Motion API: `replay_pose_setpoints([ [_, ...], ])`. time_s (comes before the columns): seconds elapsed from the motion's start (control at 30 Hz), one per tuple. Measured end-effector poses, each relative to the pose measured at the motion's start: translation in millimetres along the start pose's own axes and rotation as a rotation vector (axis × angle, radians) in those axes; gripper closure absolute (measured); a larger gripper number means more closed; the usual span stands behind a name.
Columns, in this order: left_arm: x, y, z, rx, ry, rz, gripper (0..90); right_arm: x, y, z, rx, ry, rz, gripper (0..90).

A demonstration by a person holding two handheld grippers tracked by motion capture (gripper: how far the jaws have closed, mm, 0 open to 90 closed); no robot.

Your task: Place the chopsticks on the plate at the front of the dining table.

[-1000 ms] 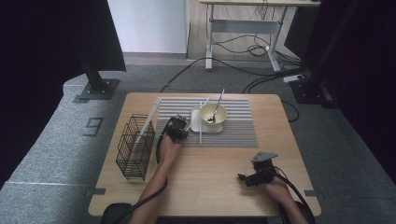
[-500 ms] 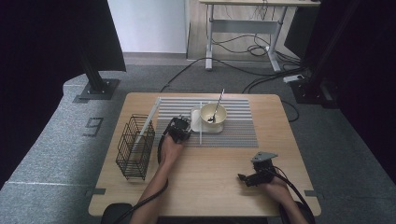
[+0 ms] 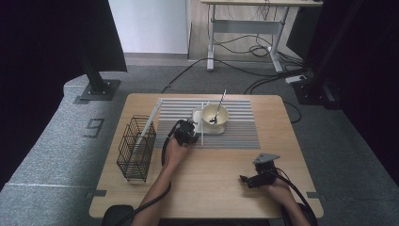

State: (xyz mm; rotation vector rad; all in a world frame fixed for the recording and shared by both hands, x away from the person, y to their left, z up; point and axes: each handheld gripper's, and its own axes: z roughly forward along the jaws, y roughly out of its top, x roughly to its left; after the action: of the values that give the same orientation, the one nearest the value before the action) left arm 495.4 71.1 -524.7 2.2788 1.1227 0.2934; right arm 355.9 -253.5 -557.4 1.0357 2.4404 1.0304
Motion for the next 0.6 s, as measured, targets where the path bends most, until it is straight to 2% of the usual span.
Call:
replay_pose_setpoints([
  [0.27, -4.7, 2.9, -2.7, -0.011, -0.011, 0.016, 69.8, 0.0, 0.0, 0.0, 0.0, 0.0, 0.0, 0.0],
  [0.43, -2.5, 4.5, -5.9, -0.033, -0.023, -0.011, 69.6, 0.0, 0.0, 0.0, 0.0, 0.0, 0.0, 0.0],
  [0.6, 1.1, 5.8, -9.0, -0.063, -0.035, -0.044, 65.0, 0.0, 0.0, 0.0, 0.0, 0.0, 0.0, 0.0],
])
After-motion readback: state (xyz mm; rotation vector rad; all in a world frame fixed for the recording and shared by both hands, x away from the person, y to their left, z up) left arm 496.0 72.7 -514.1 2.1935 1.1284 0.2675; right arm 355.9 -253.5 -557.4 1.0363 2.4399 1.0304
